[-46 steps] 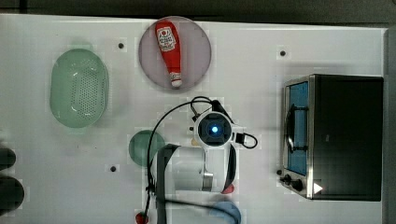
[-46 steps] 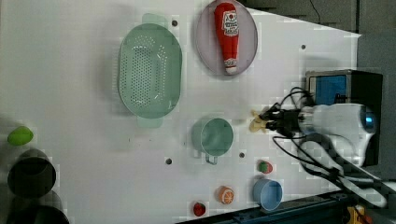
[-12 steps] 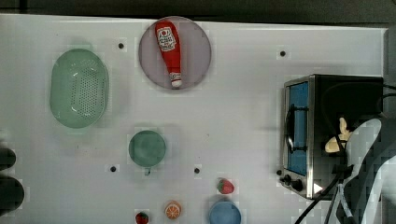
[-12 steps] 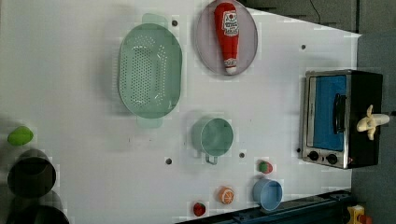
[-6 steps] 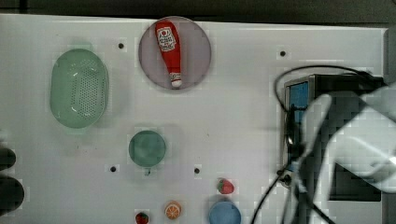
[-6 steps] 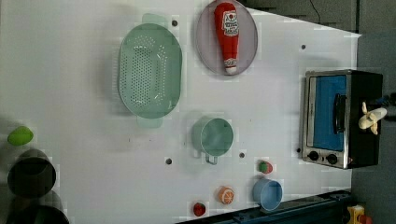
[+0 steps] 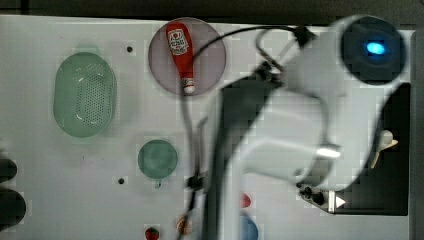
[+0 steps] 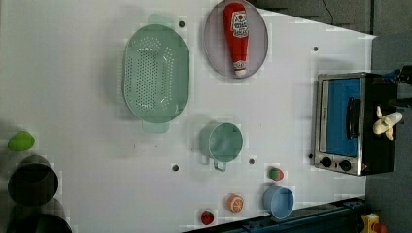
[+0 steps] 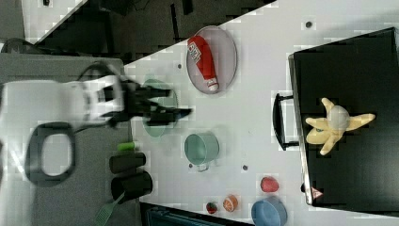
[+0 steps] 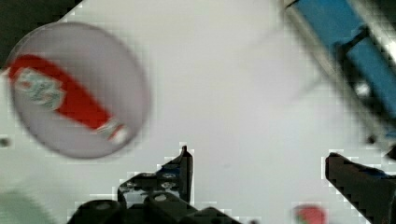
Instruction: Pick banana from table and place on oven.
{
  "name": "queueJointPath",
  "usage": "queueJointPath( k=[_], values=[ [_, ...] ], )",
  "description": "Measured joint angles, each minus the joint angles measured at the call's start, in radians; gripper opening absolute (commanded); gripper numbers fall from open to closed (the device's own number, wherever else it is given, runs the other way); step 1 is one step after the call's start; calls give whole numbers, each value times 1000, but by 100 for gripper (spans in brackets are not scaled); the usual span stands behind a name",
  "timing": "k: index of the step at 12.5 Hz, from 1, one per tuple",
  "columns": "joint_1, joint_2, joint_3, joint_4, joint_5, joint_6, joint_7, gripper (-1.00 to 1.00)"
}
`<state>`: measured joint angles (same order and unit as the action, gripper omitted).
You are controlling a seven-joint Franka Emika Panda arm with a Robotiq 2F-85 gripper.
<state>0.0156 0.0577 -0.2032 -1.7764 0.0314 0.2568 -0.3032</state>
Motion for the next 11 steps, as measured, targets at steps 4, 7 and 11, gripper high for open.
queueJointPath(
  k=[4,7,11],
  values=[
    [49,-138,149,-3,3,-99,191,100],
    [74,-264,168,-21,-46,-154,256,100],
    [44,-286,134,-4,-52,-175,277,100]
  ],
)
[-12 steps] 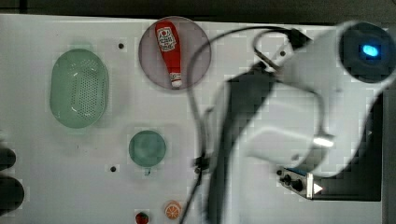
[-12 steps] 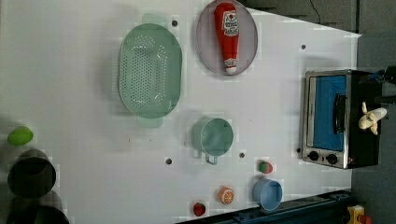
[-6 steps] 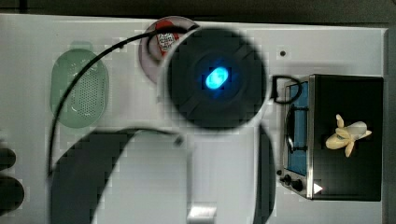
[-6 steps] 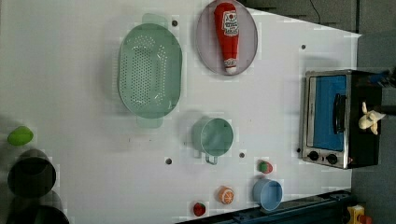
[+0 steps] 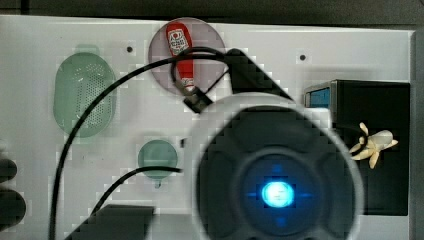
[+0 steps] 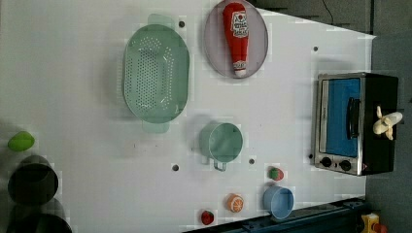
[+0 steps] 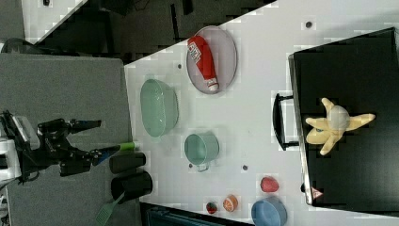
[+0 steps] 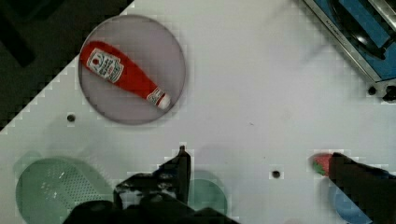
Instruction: Pick banana from table and place on oven.
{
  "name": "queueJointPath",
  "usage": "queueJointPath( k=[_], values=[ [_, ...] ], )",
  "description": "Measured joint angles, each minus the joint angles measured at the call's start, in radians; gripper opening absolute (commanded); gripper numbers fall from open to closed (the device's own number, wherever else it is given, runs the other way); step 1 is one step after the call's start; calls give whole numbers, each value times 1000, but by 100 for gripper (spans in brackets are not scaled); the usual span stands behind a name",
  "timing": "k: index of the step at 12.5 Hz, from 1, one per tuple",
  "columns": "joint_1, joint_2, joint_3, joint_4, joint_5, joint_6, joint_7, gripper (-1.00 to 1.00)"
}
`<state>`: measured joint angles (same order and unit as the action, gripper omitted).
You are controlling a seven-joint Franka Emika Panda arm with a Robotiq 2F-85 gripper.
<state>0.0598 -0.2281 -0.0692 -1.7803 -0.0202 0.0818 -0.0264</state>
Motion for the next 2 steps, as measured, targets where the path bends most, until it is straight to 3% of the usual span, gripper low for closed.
queueJointPath(
  k=[2],
  values=[
    [-26,27,-24,11,-8,-9,0,100]
  ],
)
